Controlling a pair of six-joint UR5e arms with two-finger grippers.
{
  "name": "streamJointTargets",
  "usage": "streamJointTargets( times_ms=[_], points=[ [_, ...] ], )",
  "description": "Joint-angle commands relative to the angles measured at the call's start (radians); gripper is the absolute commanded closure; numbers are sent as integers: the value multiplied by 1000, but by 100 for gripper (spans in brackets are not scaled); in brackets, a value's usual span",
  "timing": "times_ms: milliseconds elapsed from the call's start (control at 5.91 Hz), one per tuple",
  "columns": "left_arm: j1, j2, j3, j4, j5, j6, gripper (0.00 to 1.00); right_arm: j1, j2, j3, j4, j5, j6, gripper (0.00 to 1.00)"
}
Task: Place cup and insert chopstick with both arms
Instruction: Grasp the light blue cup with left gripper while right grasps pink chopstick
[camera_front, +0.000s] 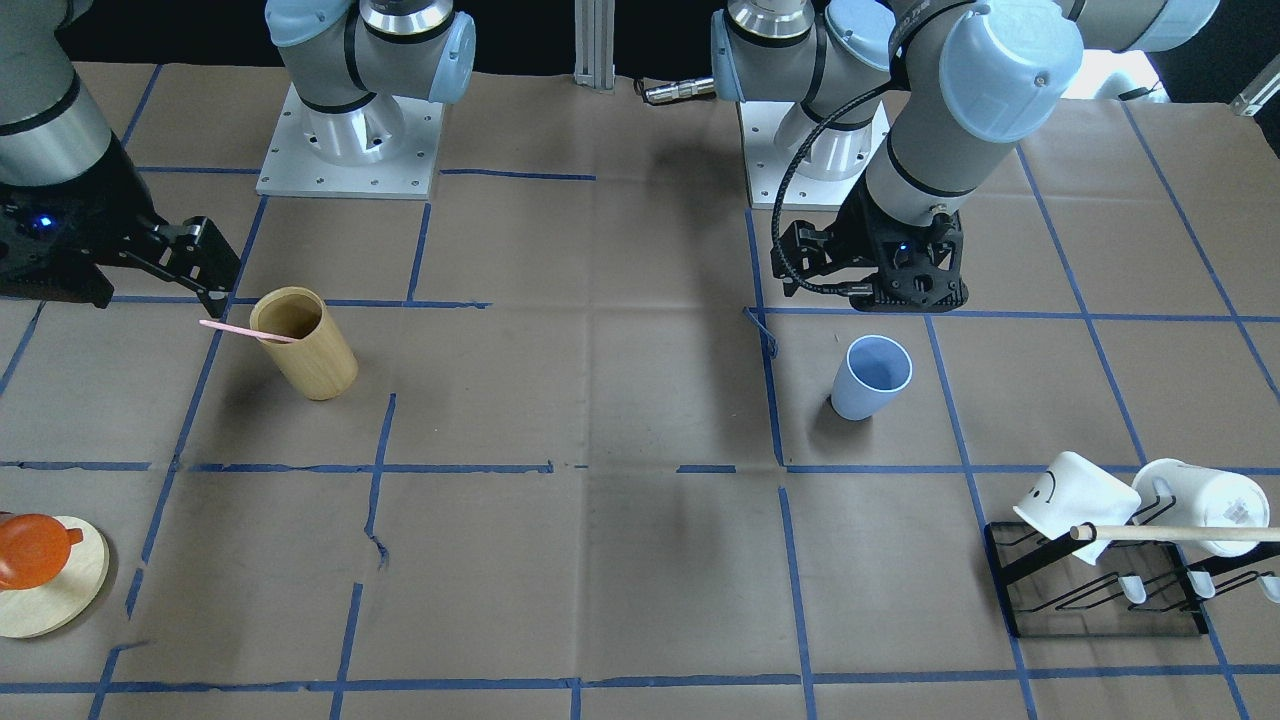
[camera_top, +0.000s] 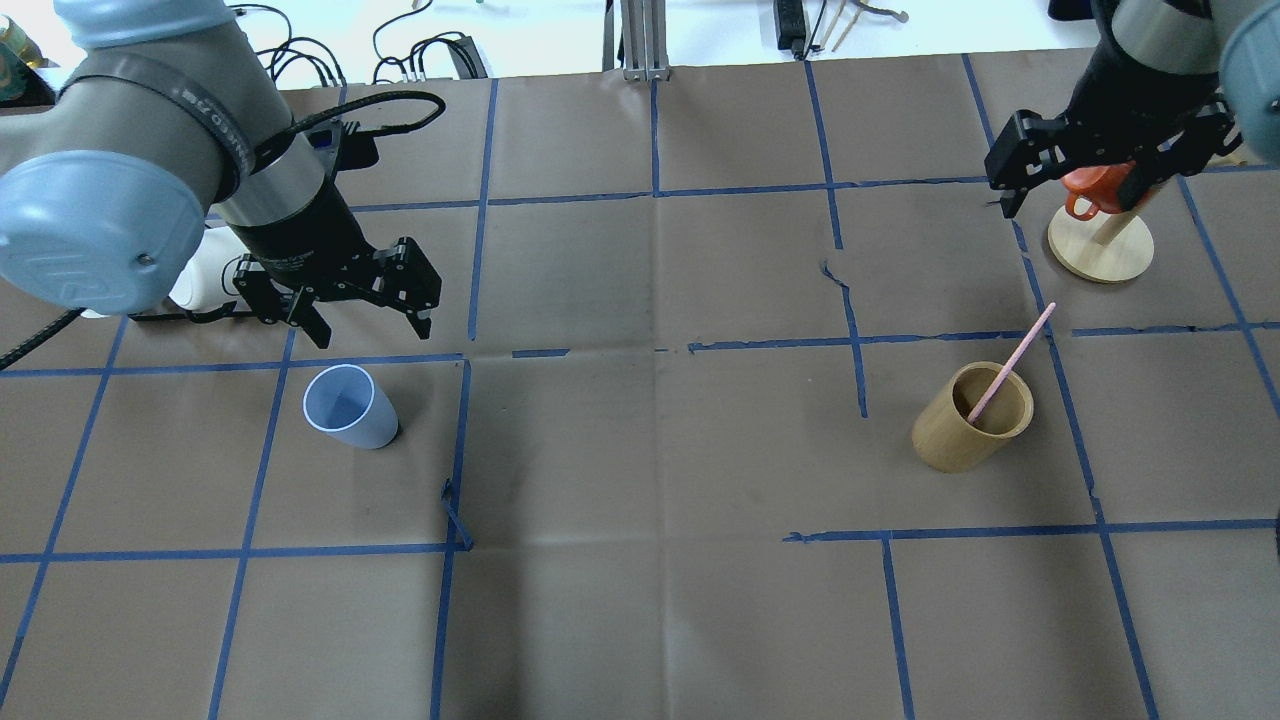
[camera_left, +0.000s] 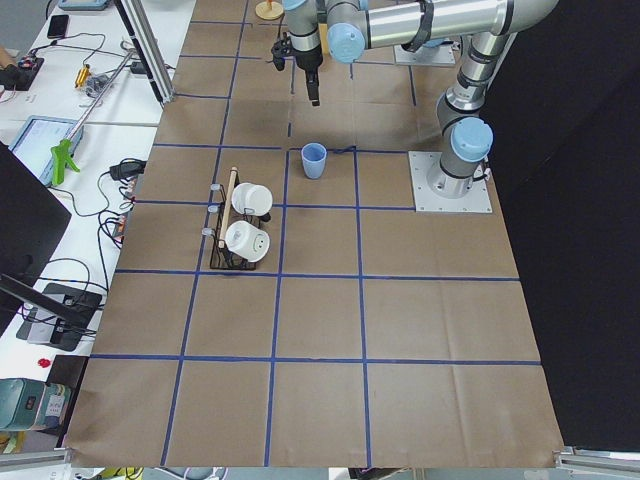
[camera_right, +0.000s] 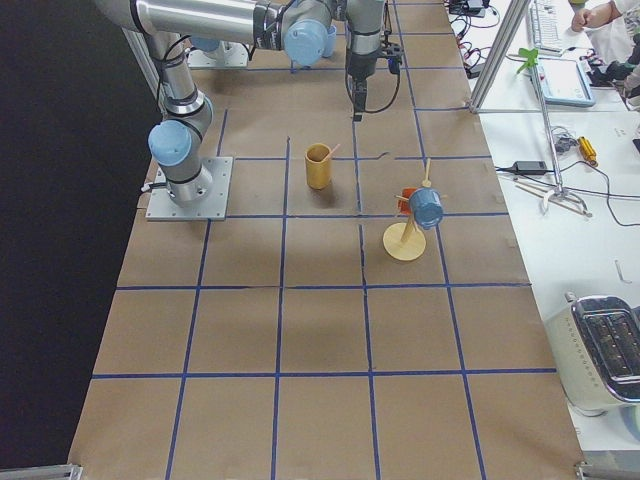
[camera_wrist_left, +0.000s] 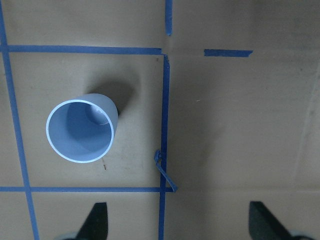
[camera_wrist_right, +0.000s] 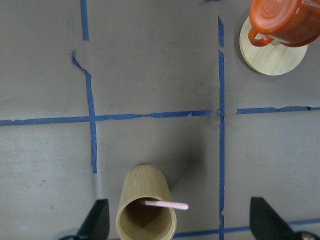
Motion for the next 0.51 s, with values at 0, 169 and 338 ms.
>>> streamJointTargets(
  times_ms=[0,169,338],
  points=[
    [1,-19,-31,44,29,172,1,-25,-68,273,-301,6,-36,0],
    [4,-37,-42,44,29,174,1,-25,-86,361,-386,6,-31,0],
    [6,-65,-33,60,31,174,1,-26,-86,397,-420,6,-31,0]
  ],
)
